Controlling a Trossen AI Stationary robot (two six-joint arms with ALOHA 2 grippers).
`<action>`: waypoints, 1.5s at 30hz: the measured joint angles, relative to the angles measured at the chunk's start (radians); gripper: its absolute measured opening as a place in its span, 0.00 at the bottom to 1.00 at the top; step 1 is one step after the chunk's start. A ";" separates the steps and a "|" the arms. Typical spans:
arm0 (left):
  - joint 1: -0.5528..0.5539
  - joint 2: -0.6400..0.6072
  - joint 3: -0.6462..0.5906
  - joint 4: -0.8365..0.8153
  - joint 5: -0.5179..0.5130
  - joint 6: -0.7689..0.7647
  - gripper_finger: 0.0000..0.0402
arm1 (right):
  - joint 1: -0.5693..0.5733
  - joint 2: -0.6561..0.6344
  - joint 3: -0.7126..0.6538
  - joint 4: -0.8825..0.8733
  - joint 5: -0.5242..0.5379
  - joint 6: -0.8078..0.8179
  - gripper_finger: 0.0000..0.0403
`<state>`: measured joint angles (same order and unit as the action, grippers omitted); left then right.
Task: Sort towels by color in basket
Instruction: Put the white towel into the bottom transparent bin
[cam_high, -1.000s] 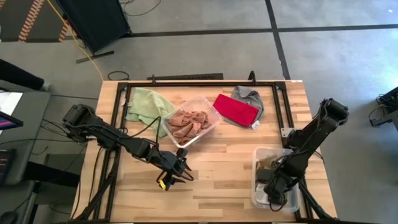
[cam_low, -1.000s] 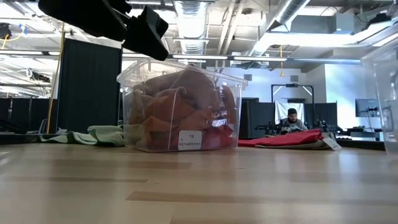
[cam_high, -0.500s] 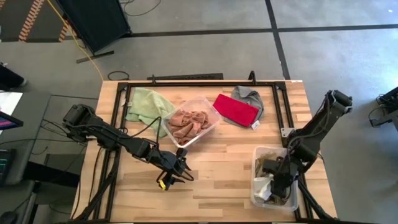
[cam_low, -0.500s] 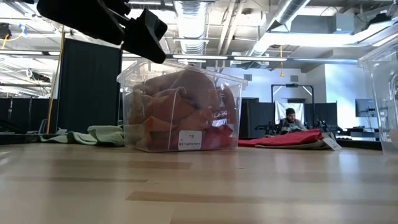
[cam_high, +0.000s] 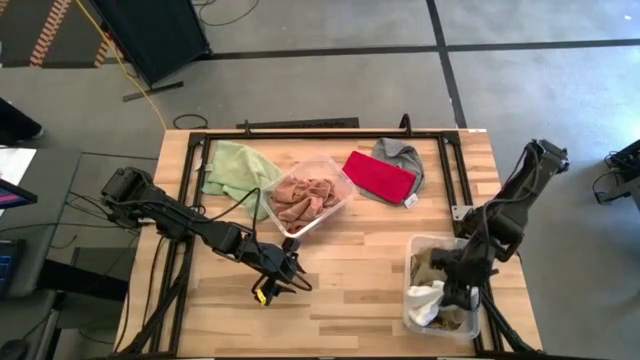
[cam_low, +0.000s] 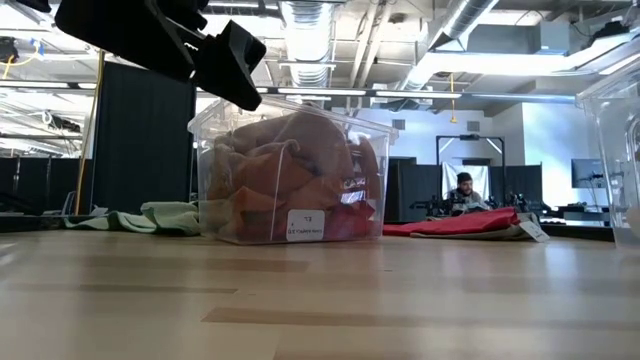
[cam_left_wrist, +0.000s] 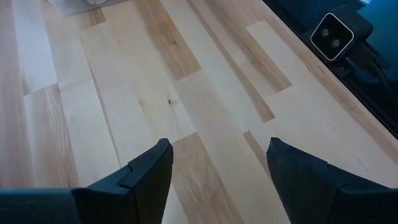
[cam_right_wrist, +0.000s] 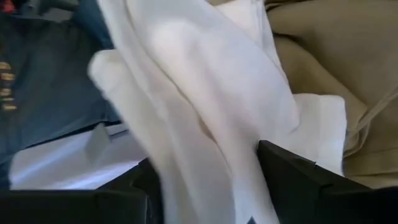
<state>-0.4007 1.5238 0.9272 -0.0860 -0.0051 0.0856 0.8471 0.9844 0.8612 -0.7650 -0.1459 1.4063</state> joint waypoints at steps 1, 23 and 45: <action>0.000 0.000 0.000 0.000 0.000 0.000 0.62 | 0.000 -0.012 0.000 -0.001 0.000 0.006 0.59; 0.000 0.000 0.000 -0.007 -0.001 -0.013 0.62 | 0.001 0.296 0.003 -0.171 0.094 -0.027 0.50; 0.000 -0.002 0.047 -0.217 -0.096 -0.042 0.62 | -0.025 0.300 0.195 -0.317 0.108 -0.106 0.38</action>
<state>-0.4007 1.5215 0.9744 -0.3031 -0.1009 0.0437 0.8219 1.2839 1.0564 -1.0816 -0.0380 1.3003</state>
